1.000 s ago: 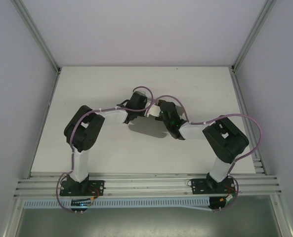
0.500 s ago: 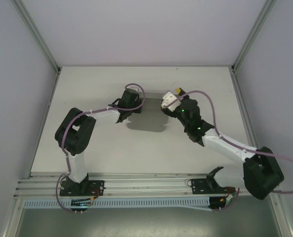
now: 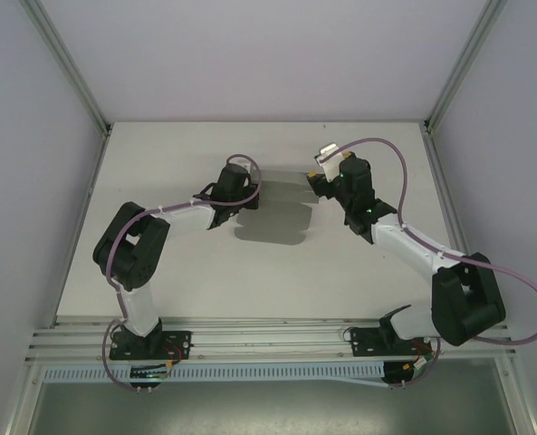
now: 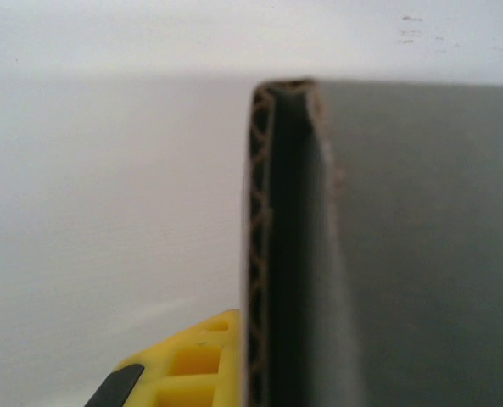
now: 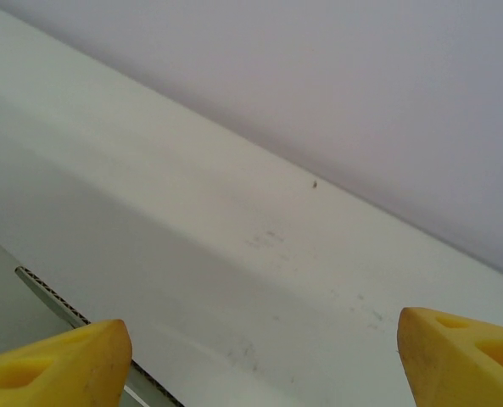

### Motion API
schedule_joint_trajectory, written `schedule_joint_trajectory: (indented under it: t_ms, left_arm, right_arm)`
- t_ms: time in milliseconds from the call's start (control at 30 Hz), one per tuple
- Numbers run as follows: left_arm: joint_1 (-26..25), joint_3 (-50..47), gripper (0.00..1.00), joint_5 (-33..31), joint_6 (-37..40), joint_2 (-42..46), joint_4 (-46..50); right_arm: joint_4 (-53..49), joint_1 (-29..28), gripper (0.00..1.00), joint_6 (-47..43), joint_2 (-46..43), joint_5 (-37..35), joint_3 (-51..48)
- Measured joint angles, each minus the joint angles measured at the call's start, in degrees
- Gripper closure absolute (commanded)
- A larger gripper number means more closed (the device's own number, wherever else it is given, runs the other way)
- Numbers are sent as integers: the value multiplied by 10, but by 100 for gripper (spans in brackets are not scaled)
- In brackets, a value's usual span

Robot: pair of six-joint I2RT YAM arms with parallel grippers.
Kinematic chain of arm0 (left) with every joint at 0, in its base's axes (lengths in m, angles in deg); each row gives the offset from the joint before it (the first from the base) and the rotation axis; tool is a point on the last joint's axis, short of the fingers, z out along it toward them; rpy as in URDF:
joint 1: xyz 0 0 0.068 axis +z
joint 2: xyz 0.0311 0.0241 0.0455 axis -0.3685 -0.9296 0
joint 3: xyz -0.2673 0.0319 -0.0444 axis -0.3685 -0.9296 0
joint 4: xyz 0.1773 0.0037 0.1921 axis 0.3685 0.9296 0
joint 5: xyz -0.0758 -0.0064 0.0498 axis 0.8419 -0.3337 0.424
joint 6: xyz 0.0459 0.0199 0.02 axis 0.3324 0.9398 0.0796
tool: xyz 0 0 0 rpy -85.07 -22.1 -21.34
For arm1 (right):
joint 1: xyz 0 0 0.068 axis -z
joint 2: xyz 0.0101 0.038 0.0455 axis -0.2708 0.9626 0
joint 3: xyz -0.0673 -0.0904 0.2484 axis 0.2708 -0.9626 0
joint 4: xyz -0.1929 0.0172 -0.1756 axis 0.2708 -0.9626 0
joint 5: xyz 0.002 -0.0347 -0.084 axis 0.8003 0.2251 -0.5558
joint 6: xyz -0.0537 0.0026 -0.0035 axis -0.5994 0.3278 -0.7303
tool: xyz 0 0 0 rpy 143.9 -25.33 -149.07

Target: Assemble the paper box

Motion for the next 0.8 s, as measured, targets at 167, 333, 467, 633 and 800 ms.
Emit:
schedule_joint_trajectory:
  t_ms: [167, 333, 467, 633, 800]
  left_arm:
    - [3, -7, 100, 11, -7, 0, 10]
    - [6, -4, 100, 33, -22, 0, 7]
    - [5, -2, 100, 44, -38, 0, 3]
    - [4, -1, 100, 52, -50, 4, -6]
    - [5, 10, 100, 71, -51, 4, -14]
  right_arm:
    - [21, 3, 17, 39, 16, 21, -3]
    - [70, 0, 17, 74, 44, 72, -4]
    - [76, -9, 17, 83, 64, 75, -4]
    - [83, -9, 17, 87, 64, 49, -17]
    - [120, -8, 17, 126, 68, 66, -33]
